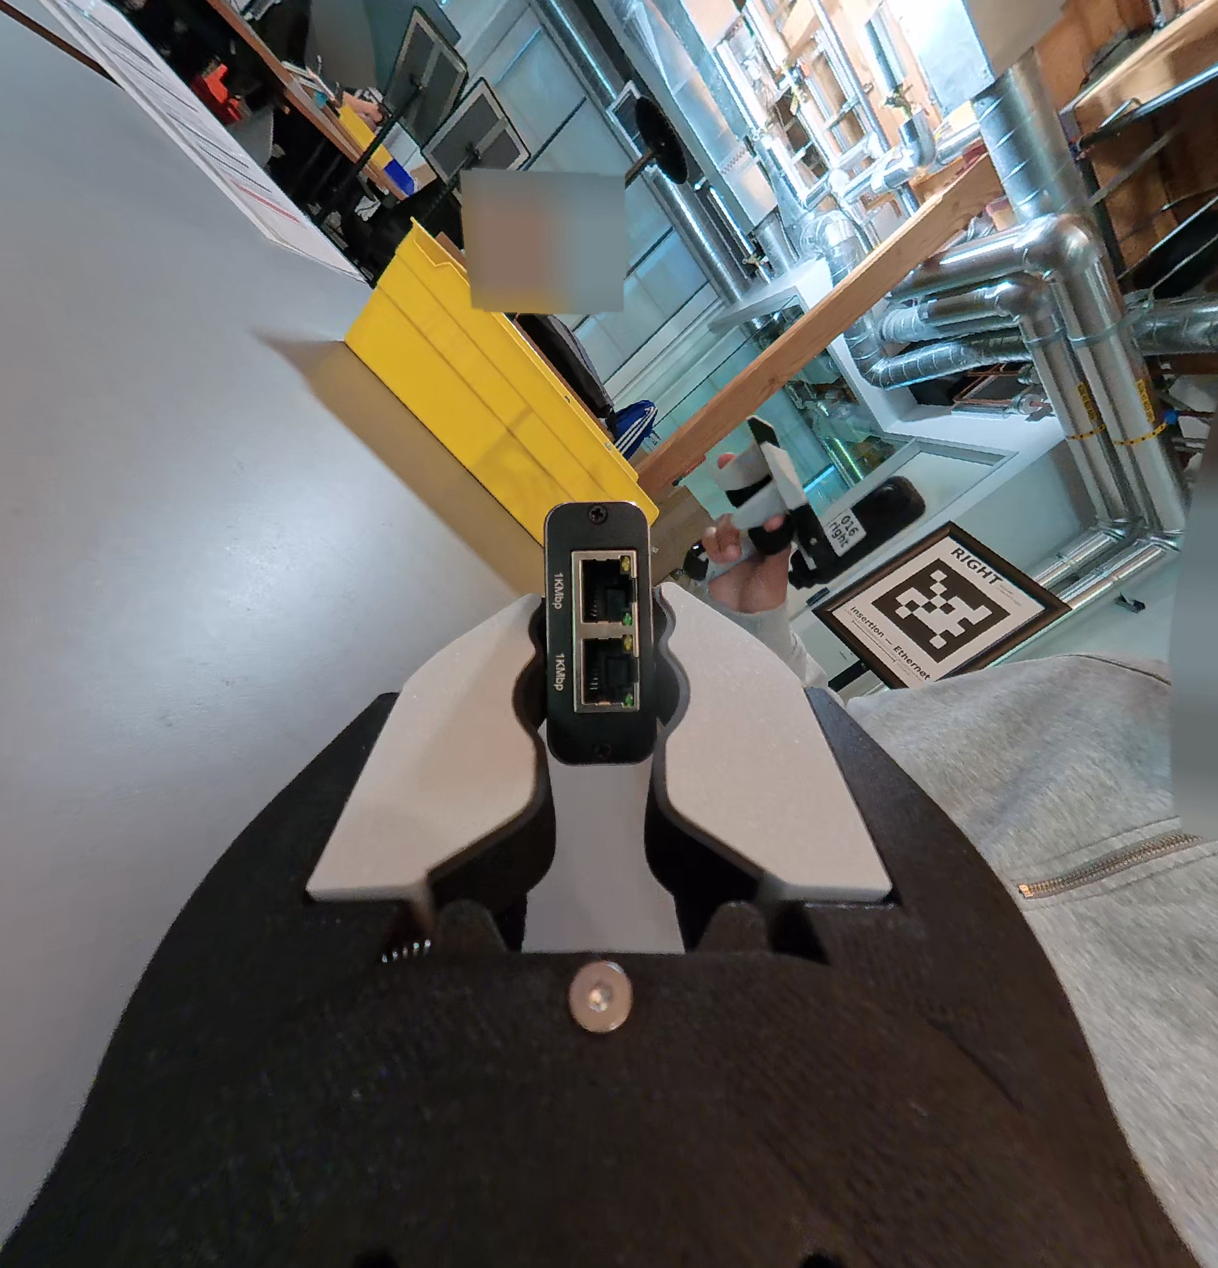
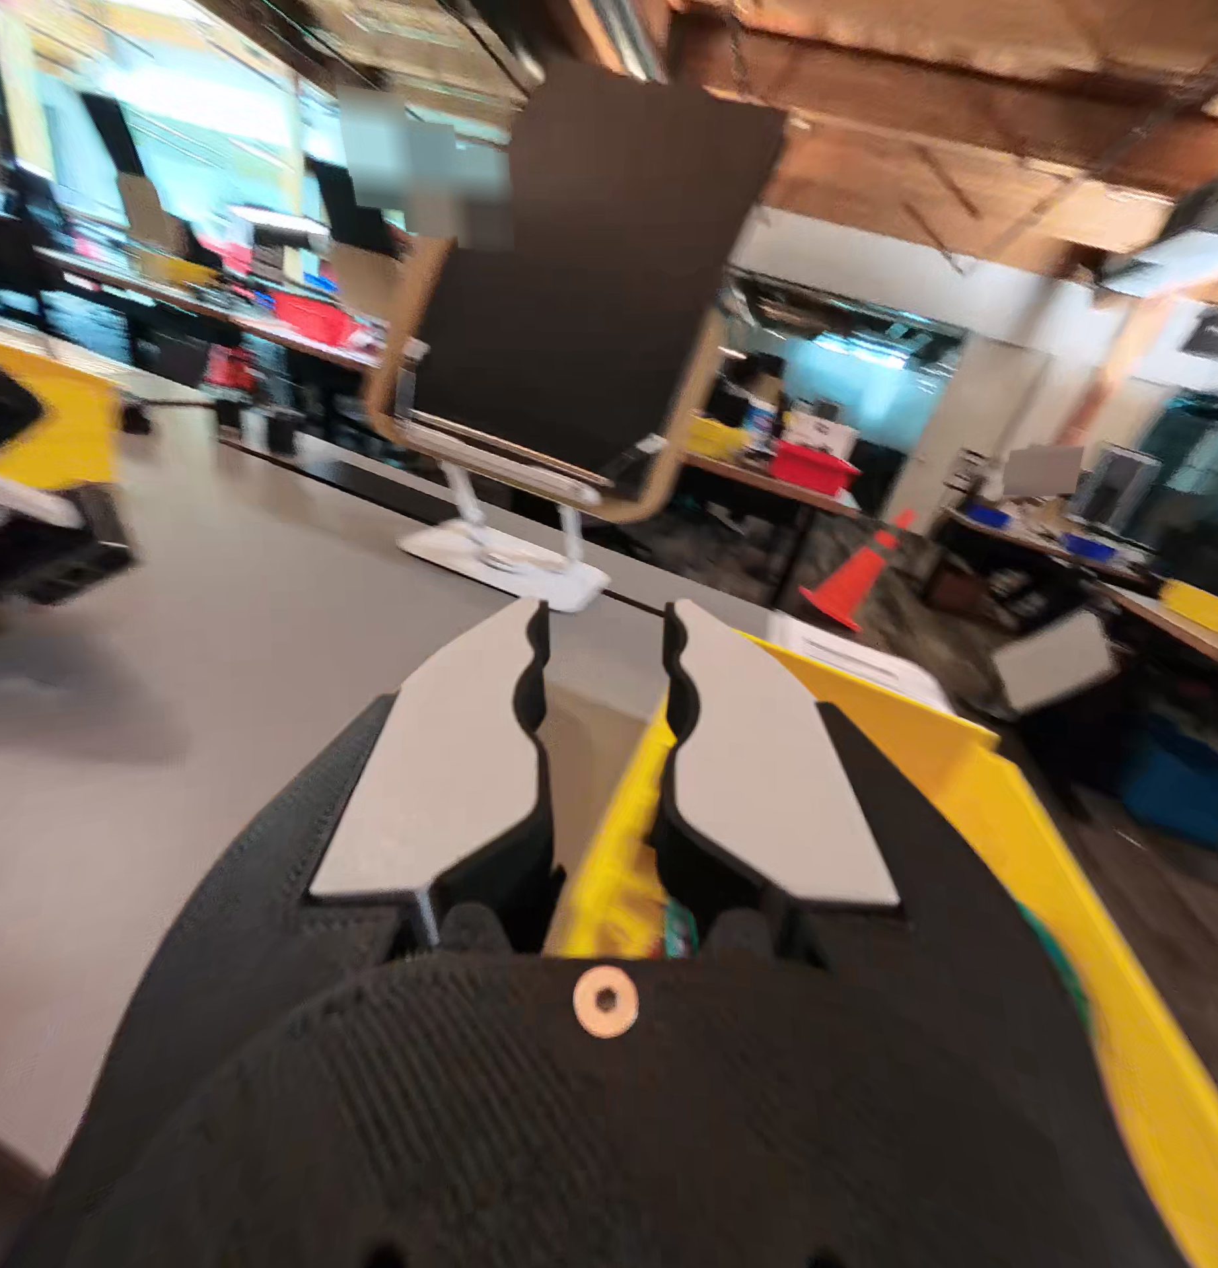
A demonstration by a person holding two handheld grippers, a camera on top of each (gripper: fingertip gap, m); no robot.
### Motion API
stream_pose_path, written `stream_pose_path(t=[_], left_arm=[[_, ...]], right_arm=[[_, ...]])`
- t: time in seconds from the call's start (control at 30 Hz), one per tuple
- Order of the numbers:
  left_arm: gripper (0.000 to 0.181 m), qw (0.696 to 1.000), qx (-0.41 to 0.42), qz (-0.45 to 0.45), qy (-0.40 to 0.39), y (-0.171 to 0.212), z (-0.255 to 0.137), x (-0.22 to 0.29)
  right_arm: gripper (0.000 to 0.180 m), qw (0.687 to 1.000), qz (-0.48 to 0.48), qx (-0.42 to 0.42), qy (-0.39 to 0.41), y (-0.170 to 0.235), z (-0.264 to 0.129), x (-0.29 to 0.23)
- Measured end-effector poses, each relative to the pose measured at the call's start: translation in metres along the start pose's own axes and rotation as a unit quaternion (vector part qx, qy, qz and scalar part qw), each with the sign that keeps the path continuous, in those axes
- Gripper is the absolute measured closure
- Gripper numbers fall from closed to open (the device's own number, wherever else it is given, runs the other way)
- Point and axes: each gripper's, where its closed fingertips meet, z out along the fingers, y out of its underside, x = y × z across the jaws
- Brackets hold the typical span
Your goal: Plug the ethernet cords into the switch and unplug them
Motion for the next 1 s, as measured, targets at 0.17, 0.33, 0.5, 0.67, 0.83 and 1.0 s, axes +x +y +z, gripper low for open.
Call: stream_pose_path(t=[0.17,0.33,0.5,0.67,0.83,1.0], left_arm=[[0.154,0.996,0.024,-0.054,0.072,0.005,0.011,0.021],[0.155,0.964,0.086,-0.177,0.179,0.01,0.039,0.042],[0.155,0.948,0.037,-0.224,0.225,0.047,0.085,0.067],[0.154,0.946,-0.007,-0.225,0.234,0.076,0.11,0.085],[0.154,0.947,-0.067,-0.201,0.24,0.101,0.123,0.102],[0.154,0.942,-0.06,-0.222,0.246,0.102,0.125,0.103]], right_arm=[[0.134,0.985,-0.087,-0.035,-0.142,0.018,0.029,-0.125],[0.105,0.949,-0.235,-0.07,-0.199,0.048,0.038,-0.197],[0.079,0.947,-0.232,-0.053,-0.215,0.046,0.04,-0.218],[0.07,0.956,-0.153,-0.05,-0.247,0.043,0.04,-0.219],[0.059,0.95,-0.126,-0.067,-0.277,0.05,0.038,-0.226],[0.075,0.934,-0.14,-0.076,-0.321,0.058,0.029,-0.242]])
